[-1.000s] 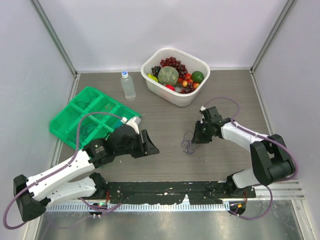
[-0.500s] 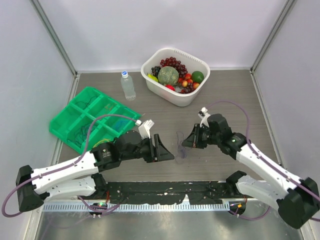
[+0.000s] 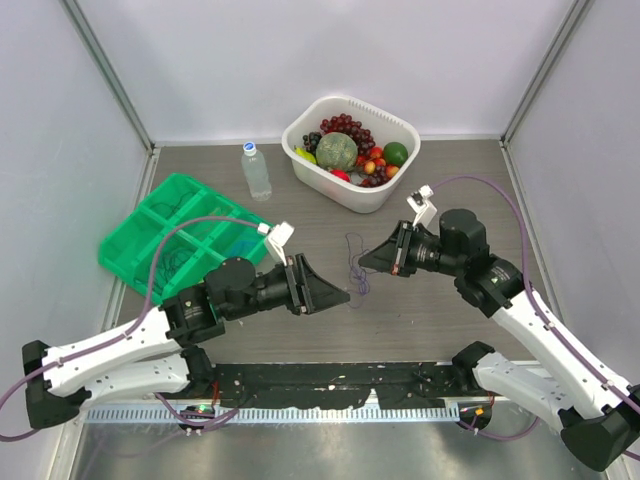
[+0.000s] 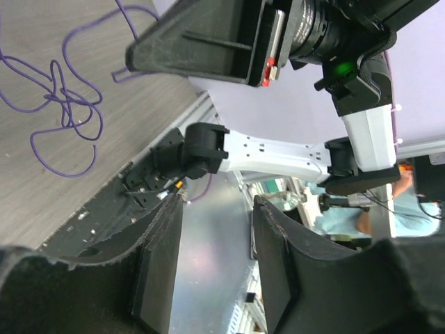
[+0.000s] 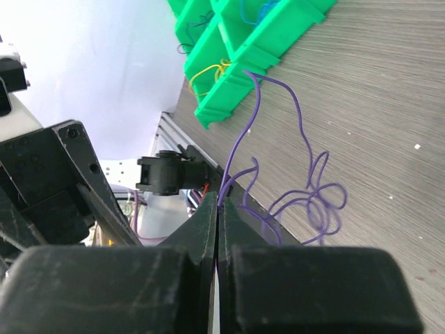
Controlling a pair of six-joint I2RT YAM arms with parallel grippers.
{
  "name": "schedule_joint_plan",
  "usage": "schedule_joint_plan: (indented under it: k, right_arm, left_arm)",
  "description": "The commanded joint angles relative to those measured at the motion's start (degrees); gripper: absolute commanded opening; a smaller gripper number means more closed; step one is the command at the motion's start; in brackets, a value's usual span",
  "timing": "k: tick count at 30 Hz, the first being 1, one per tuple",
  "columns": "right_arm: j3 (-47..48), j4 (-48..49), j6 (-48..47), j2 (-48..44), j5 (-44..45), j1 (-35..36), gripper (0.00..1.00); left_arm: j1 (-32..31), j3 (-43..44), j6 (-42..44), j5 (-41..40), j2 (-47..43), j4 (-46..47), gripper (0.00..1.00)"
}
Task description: Untangle the cables
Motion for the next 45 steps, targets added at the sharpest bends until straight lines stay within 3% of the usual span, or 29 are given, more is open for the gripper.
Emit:
schedule_joint_plan:
  k: [1, 3, 8, 13, 18, 26, 31, 35, 37, 40, 43, 44, 45]
  right_arm:
    - [3.3, 4.64, -0.62, -0.61, -6.21, 0.13, 0.01]
    - [3.21, 5.6, -1.15, -0.78, -9.28, 0.05, 0.01]
    - [2.43, 9.47, -0.11, -1.57, -16.75, 0.05, 0.01]
    - [2.07, 13.94, 1.91, -1.66, -23.08, 0.05, 0.01]
    - [1.19, 15.89, 3.41, -2.1, -26.34, 0.14, 0.01]
    - [-0.39, 17.65, 5.08, -3.6, -28.81, 0.14, 0.01]
    - [-1.18, 18.08, 5.61, -3.95, -29.51, 0.14, 0.01]
    - [-1.71, 19.23, 6.14, -3.86, -29.77, 0.14, 0.01]
    - [-1.88, 20.11, 6.49, -3.6, -30.04, 0.14, 0.01]
    - [-1.62, 18.37, 5.62, -3.33, -28.99, 0.14, 0.01]
    - [3.1, 3.29, -6.72, -2.11, -21.63, 0.14, 0.01]
    - [5.13, -5.64, -12.0, -1.75, -13.86, 0.14, 0.02]
    - [5.76, -8.51, -13.71, -0.88, -5.6, 0.14, 0.04]
  left_arm:
    - [-0.22, 7.02, 5.99, -5.66, -0.68, -4.61, 0.47]
    - [-0.31, 9.66, 10.2, -7.69, -1.55, -7.86, 0.52]
    - [-0.22, 14.32, 22.15, -12.01, -4.63, -15.69, 0.77]
    - [1.1, 16.17, 30.51, -5.43, -3.94, -18.5, 0.92]
    - [4.52, 20.04, 34.47, -1.82, 2.65, -23.96, 0.92]
    - [13.83, 15.83, 33.51, 9.25, 4.68, -15.36, 0.86]
    - [14.37, 13.11, 30.97, 12.77, 5.56, -7.29, 0.85]
    - [14.37, 11.52, 26.84, 19.44, 8.01, 0.9, 0.76]
    - [14.37, 12.22, 26.48, 20.51, 9.33, 0.83, 0.61]
    - [14.37, 15.28, 28.76, 18.85, 10.04, -3.29, 0.3]
    - [14.37, 18.97, 31.31, 13.5, 9.69, -9.96, 0.0]
    - [14.37, 20.03, 31.49, 11.57, 9.43, -12.51, 0.0]
    - [14.37, 21.09, 31.57, 10.16, 9.43, -14.19, 0.0]
